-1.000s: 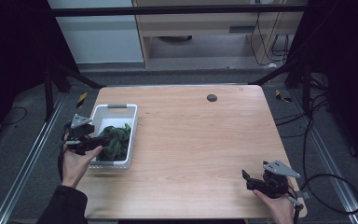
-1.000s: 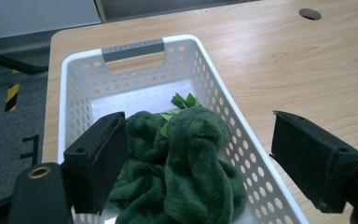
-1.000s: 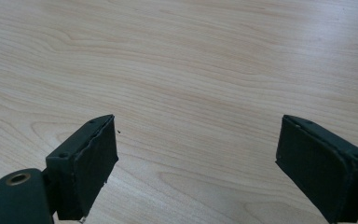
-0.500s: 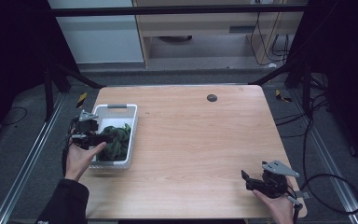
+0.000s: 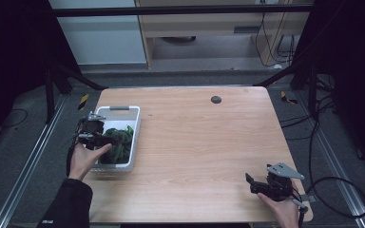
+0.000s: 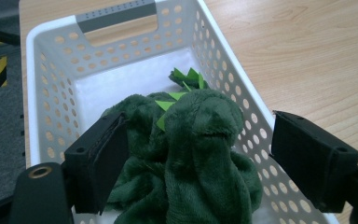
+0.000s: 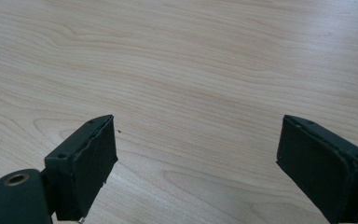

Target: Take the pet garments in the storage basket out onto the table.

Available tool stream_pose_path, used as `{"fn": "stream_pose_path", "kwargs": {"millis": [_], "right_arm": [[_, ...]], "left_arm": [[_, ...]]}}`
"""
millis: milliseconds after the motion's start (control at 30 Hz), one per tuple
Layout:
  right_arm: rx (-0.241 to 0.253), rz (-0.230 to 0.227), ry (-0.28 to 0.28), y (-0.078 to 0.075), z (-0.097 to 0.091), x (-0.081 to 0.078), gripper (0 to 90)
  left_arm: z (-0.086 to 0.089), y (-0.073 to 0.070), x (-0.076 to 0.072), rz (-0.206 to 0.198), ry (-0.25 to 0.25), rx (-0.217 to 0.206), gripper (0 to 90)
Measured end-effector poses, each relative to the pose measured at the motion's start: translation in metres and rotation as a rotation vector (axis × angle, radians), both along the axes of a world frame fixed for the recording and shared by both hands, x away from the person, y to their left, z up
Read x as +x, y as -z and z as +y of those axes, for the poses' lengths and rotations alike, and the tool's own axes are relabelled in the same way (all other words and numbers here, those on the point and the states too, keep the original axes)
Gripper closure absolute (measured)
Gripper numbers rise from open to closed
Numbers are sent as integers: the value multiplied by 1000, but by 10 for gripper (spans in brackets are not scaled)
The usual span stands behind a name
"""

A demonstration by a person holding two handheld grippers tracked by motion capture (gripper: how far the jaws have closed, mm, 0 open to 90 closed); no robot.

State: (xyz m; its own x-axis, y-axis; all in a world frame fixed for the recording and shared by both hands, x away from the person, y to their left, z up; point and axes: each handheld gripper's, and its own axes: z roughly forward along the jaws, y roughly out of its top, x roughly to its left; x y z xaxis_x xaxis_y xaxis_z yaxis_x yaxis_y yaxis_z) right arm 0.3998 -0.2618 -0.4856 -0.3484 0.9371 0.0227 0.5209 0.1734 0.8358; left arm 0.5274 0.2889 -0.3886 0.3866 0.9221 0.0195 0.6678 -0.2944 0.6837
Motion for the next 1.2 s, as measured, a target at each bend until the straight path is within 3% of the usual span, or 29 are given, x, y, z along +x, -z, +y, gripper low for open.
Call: {"fn": "stream_pose_path", "kwargs": {"millis": [600,867,1200], "right_arm": [[-5,-1,-7,1,0,2,118],[-6,5,-13,2,1,2,117],[-9,11,-15,2,2,3,114]], "left_arm": [[-4,12,10,96,15,36,200],[-4,18,13,117,15,49,204],[-5,26,17,169,15,68,275]]}}
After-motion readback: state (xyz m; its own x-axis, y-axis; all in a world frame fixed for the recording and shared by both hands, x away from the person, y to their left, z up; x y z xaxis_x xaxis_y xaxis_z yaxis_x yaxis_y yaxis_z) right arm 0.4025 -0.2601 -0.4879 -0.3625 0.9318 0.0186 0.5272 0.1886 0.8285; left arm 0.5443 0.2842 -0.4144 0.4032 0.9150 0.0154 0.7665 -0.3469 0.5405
